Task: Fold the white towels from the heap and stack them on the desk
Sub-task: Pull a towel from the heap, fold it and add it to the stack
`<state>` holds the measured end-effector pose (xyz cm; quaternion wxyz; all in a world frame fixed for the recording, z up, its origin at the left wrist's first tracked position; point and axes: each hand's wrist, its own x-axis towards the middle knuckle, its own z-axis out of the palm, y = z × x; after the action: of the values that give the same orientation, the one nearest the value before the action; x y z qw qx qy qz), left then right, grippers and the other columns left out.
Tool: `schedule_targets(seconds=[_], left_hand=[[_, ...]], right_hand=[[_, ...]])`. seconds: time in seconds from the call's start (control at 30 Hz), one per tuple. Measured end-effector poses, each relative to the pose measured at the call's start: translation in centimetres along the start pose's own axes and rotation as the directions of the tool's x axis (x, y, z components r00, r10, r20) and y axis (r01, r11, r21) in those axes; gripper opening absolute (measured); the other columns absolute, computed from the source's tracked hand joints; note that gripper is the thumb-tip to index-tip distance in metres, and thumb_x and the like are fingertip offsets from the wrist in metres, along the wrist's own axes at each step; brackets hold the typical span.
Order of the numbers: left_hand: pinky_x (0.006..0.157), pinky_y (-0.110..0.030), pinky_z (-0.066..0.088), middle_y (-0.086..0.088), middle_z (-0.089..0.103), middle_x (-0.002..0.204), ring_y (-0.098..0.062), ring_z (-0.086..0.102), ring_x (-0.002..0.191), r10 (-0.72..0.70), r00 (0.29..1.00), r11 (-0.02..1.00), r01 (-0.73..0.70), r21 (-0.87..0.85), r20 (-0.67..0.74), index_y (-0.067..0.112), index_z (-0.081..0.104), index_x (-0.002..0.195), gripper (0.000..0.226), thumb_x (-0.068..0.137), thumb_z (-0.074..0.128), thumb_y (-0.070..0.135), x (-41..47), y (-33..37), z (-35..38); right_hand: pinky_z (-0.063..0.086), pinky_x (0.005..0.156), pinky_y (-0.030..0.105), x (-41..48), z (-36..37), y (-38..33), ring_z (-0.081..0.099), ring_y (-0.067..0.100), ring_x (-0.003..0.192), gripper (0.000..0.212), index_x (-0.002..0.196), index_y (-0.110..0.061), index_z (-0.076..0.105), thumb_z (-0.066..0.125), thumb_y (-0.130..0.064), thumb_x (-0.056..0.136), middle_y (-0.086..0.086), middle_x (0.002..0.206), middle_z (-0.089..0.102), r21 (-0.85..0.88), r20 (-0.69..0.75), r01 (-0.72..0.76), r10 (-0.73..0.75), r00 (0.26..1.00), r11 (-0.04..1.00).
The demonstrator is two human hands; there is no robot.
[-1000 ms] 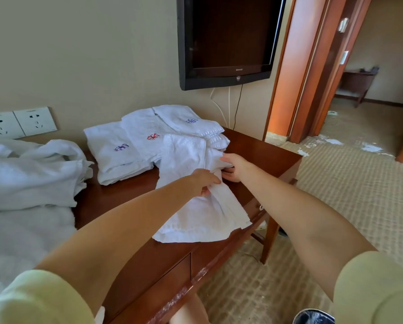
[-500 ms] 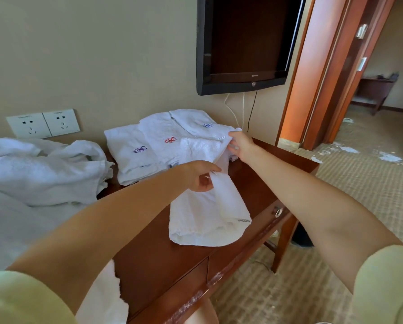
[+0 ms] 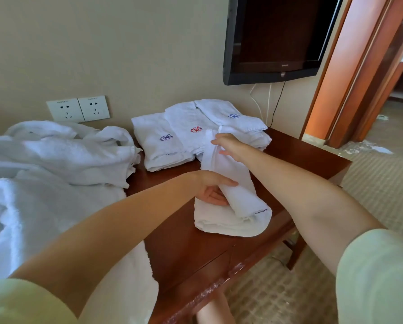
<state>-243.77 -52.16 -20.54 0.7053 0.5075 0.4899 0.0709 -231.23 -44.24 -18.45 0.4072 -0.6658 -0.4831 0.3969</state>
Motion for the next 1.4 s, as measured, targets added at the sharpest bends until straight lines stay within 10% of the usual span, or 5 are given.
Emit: schedule_targets(seconds=[0.17, 0.63, 0.93, 1.23, 1.4], left_hand=[[0.056, -0.02, 0.055, -0.007, 0.06, 0.08, -0.011, 0.061, 0.057, 0.0, 1.0, 0.996, -0.001, -0.084, -0.018, 0.005, 0.058, 0.095, 0.003, 0.092, 0.058, 0.006, 0.4, 0.9, 1.3], [0.04, -0.017, 0.046, -0.004, 0.061, 0.082, -0.01, 0.059, 0.055, 0.062, 0.95, 0.799, 0.137, 0.586, -0.306, 0.014, 0.043, 0.102, 0.037, 0.087, 0.069, 0.037, -1.8, 0.2, -1.9], [0.067, -0.027, 0.053, -0.007, 0.045, 0.076, -0.021, 0.055, 0.084, 0.321, 0.787, 0.936, -0.179, 0.303, -0.527, 0.005, 0.049, 0.084, 0.03, 0.087, 0.07, 0.027, 3.9, 5.8, -4.9], [0.063, -0.025, 0.055, -0.01, 0.068, 0.09, -0.019, 0.065, 0.072, 0.234, 0.877, 0.97, -0.185, 0.156, -0.419, 0.004, 0.059, 0.111, 0.071, 0.057, 0.088, 0.041, 8.5, 4.9, -5.2], [0.043, -0.018, 0.038, -0.002, 0.048, 0.063, -0.01, 0.045, 0.051, 0.233, 0.879, 0.971, -0.188, 0.146, -0.417, 0.012, 0.05, 0.077, 0.031, 0.078, 0.079, 0.022, 8.0, 5.1, -5.3]], right_hand=[[0.033, 0.107, 0.03, -1.1, -2.4, 0.5, 0.031, 0.014, 0.14, 0.048, 0.143, -0.017, 0.044, 0.055, -0.021, 0.096, -0.002, 0.151, 0.036, -0.102, 0.131, 0.037, -0.023, 0.991, 0.994], [0.025, 0.111, 0.027, -1.5, -1.6, 1.8, 0.028, 0.019, 0.142, 0.048, 0.146, -0.016, 0.041, 0.051, -0.018, 0.099, 0.0, 0.155, 0.029, -0.333, 0.183, 0.128, -0.069, 0.981, 0.934], [0.046, 0.079, 0.03, 2.6, -7.6, 4.4, 0.055, 0.023, 0.087, 0.012, 0.094, -0.007, 0.061, 0.05, -0.004, 0.09, 0.008, 0.096, 0.057, 0.06, -0.364, -0.096, 0.111, 0.925, 0.994], [0.045, 0.087, 0.03, 3.8, -7.8, 7.2, 0.058, 0.018, 0.102, 0.059, 0.137, -0.01, 0.046, 0.072, -0.022, 0.086, 0.002, 0.107, 0.062, 0.285, 0.174, -0.341, 0.301, 0.938, 0.896], [0.047, 0.098, 0.034, 3.6, -8.7, 6.8, 0.061, 0.019, 0.109, 0.056, 0.129, -0.014, 0.054, 0.078, -0.017, 0.078, 0.003, 0.117, 0.066, 0.331, 0.222, -0.3, 0.235, 0.946, 0.895]])
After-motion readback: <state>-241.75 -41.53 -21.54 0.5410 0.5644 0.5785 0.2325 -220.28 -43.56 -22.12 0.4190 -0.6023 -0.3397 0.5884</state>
